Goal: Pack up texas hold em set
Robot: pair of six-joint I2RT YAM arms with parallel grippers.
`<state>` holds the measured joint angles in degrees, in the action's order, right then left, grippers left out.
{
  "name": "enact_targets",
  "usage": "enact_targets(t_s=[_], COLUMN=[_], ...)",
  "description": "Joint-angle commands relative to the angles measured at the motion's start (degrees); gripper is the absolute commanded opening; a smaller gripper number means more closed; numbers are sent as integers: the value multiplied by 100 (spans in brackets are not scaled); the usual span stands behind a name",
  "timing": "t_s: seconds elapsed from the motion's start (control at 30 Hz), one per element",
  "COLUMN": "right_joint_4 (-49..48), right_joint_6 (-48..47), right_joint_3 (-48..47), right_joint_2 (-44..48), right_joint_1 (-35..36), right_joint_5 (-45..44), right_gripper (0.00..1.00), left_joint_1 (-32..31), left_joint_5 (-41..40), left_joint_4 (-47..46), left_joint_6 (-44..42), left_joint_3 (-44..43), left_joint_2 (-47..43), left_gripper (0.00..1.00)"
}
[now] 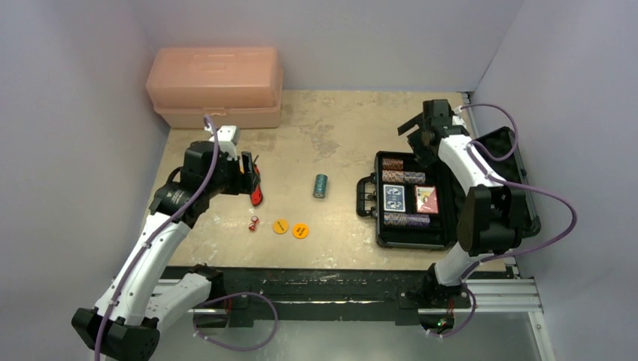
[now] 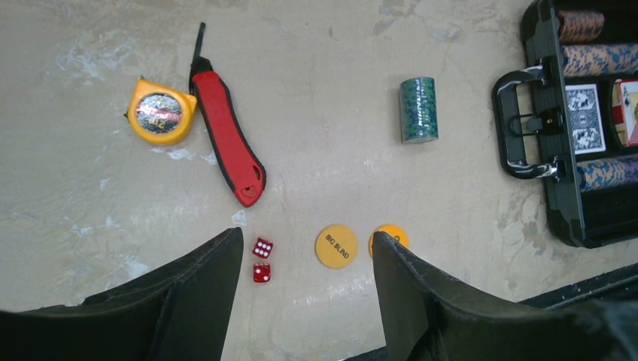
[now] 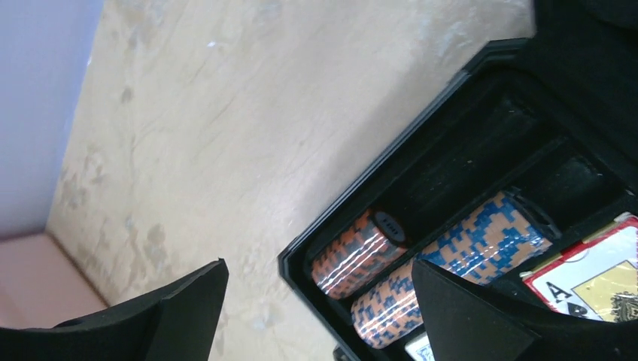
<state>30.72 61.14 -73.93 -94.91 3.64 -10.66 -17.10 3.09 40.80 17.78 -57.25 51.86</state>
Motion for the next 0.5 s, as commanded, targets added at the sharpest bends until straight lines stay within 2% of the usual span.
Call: enact_targets(t_s=[0.0,0.17,0.27,0.33,0.47], right_joint_4=[-677,-1786,-1899,-1919,-2434], right_joint_6=[-1157,-1448,-1550,-1821,-1967], right_joint_3=[-2,936,1158,1175,1598], right_joint_2=[406,1096,1322,1383,1816], right_joint_1=[22,27,32,37,58], right_joint_5=[690,1502,1778,2111,2665], right_gripper=[94,93,95,98,99], left_joint_1=[-407,-942,-1373,-1692,-2180], left_joint_5=[-291,-839,-1084,-1197,-1266], left_joint_4=[-77,246,263,106,-268], left_joint_6=[230,365,470,494,546], left_joint_3=[-157,-483,-635,-695,-911], left_joint_2=[402,1099,1509,1739,2373], left_gripper=[66,79,86,89,90])
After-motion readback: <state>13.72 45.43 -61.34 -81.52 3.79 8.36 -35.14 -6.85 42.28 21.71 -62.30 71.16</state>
